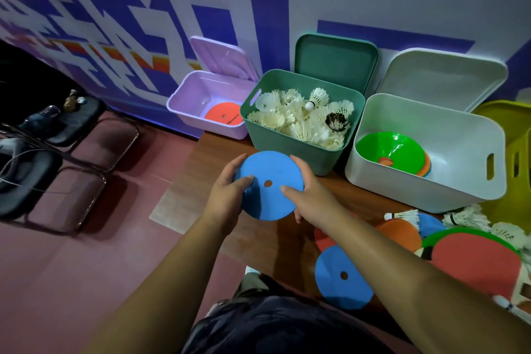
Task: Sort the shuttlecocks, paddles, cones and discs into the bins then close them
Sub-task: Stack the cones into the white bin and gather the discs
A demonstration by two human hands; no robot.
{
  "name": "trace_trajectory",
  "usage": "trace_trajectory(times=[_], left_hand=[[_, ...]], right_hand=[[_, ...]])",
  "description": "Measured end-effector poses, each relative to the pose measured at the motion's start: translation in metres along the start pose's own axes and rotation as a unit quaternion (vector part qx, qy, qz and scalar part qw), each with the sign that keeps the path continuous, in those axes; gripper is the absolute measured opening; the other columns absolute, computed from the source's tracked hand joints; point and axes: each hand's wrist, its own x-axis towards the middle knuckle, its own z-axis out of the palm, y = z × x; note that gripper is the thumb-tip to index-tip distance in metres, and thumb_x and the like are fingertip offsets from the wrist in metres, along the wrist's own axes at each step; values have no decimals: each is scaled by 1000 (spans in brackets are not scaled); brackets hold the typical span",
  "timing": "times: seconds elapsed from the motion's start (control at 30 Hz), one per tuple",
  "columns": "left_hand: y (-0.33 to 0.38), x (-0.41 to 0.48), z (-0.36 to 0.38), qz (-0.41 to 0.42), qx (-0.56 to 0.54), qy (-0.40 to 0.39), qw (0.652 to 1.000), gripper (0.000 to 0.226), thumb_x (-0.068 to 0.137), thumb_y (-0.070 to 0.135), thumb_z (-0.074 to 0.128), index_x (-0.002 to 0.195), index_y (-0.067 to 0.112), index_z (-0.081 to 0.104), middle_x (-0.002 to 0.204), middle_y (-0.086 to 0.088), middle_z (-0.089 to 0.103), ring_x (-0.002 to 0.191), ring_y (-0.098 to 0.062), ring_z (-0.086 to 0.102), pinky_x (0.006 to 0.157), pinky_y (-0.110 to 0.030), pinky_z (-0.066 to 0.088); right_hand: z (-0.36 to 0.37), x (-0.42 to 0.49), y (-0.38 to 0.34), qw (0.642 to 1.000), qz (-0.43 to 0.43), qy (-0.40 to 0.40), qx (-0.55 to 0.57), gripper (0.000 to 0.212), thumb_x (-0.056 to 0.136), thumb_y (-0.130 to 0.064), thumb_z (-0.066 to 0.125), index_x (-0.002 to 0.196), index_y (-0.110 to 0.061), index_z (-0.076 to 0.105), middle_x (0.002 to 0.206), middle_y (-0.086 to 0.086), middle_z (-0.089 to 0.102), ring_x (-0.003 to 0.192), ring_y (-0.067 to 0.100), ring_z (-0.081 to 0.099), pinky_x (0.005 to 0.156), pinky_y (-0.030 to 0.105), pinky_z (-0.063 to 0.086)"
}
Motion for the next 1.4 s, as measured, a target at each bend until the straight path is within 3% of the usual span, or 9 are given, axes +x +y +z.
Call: trace_trajectory(times=[0.23,0.47,0.57,0.7,0.9,1.03,1.13,1.27,1.4], left_hand=[[-12,35,-4,-55,10,-6,998,31,102,14,60,129,24,69,124,-2,72,118,-29,66,101,-50,57],[7,82,-39,-151,38,-92,983,19,107,9,55,123,9,64,124,-16,70,113,-36,71,89,-54,63],[21,107,-60,-125,40,-91,987,15,106,9,59,118,10,66,115,-17,75,106,-37,74,78,-49,64],[40,142,-92,-94,-9,-65,993,21,105,6,56,123,10,67,114,-15,77,101,-36,75,78,-50,64],[73,189,-125,-75,-82,-12,994,19,105,2,52,115,11,66,103,-11,75,77,-23,75,64,-34,61],[94,229,-135,-65,-146,-1,987,21,105,5,55,122,13,65,120,-10,75,105,-27,75,83,-40,64],[111,258,-131,-76,-180,2,981,18,107,11,57,123,10,64,115,-7,77,98,-20,77,81,-33,64],[111,291,-124,-155,-15,83,984,10,100,8,64,105,0,63,79,-11,56,65,-21,59,66,-34,58],[97,286,-118,-176,50,97,978,11,97,3,57,98,11,65,86,-8,64,66,-13,63,58,-27,53]], right_hand=[[-1,25,2,997,41,31,-58,66,103,-37,61,158,-41,24,104,3,70,55,20,62,53,35,51],[6,62,-27,995,7,70,-75,45,103,-22,62,144,-35,48,131,-8,63,114,18,61,93,39,52],[21,85,-45,996,11,78,-39,47,103,-26,65,146,-37,50,130,-10,66,103,15,64,79,32,52],[44,118,-74,996,25,86,8,39,106,-22,55,143,-34,54,107,-5,74,59,14,62,56,28,53],[67,164,-120,992,16,108,56,40,103,-10,49,140,-23,56,101,1,74,64,18,68,64,31,60],[75,180,-134,991,18,113,70,34,99,-6,48,128,-19,62,97,-3,76,63,19,61,68,42,63],[75,183,-138,989,20,118,89,32,99,-1,45,119,-17,65,97,5,73,61,20,57,64,42,61],[66,184,-132,989,36,124,75,33,99,-3,45,114,-19,69,92,3,75,61,17,58,65,41,61],[57,181,-121,989,46,123,68,32,100,-5,47,108,-24,72,90,1,76,62,16,60,66,40,60]])
